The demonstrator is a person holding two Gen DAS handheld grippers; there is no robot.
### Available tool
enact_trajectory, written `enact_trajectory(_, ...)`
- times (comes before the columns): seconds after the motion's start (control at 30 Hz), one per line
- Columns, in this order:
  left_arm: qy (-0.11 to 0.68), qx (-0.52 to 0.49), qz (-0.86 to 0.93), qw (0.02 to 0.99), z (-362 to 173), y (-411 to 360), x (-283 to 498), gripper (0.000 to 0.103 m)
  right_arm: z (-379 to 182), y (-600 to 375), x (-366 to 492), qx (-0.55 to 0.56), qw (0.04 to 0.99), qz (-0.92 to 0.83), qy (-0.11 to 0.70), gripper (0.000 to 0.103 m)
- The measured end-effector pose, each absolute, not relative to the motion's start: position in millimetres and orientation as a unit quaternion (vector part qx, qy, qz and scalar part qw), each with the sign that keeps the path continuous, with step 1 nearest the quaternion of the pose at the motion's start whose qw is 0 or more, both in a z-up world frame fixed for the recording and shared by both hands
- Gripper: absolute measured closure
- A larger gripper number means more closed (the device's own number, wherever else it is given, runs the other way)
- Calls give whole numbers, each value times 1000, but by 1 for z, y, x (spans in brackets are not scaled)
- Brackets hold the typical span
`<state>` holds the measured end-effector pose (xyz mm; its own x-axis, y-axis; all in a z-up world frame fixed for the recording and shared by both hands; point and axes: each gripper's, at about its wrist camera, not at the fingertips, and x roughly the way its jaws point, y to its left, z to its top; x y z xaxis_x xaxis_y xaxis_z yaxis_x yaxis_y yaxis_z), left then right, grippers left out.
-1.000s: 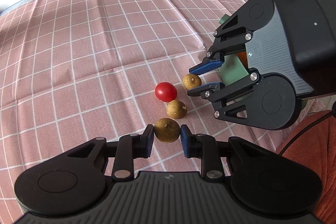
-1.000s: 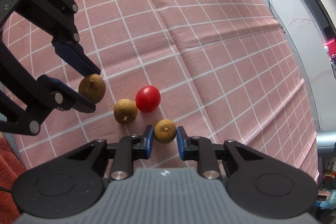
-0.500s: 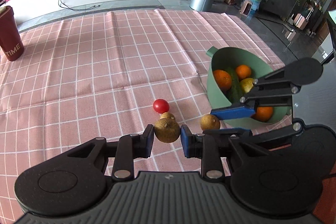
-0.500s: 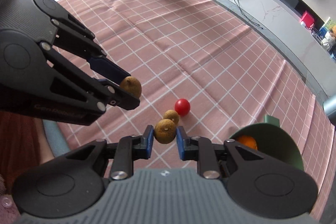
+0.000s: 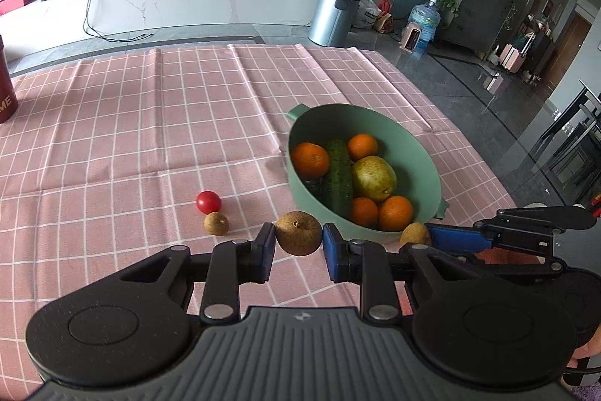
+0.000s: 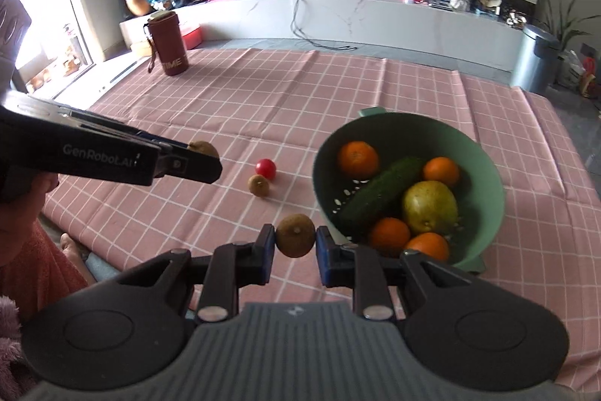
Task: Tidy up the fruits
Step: 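Lower both held longans into the green colander and open both tools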
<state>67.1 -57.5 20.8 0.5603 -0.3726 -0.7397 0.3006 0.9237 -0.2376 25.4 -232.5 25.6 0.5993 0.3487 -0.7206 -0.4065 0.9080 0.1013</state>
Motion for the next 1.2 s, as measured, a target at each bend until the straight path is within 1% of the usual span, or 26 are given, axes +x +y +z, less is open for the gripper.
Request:
enact_trajectory(0.23,433,-30,-217,874,16,-97,80,73,27,-280,26,-4,912,156,380,84)
enact_trajectory(0.6,462,-10,-226,857,-4,-140,124,73,13,-324,64,-18,908,147,391,84)
enact_trajectory(0.7,476,0,-235,847,-11,-151,134,73,10,-327,79,-37,902,165,397,84)
enact_trajectory(0.8,491,14,-235,839,-19,-163,144,73,7,-322,94,-81,893,186,402,84)
enact_trajectory(0.97,506,26,-241,828,-30,-173,154,73,-3,-315,121,-148,859,222,437,84)
enact_trajectory(1.2,521,29,-245,817,-38,-176,162,73,-11,-309,146,-207,813,259,479,84)
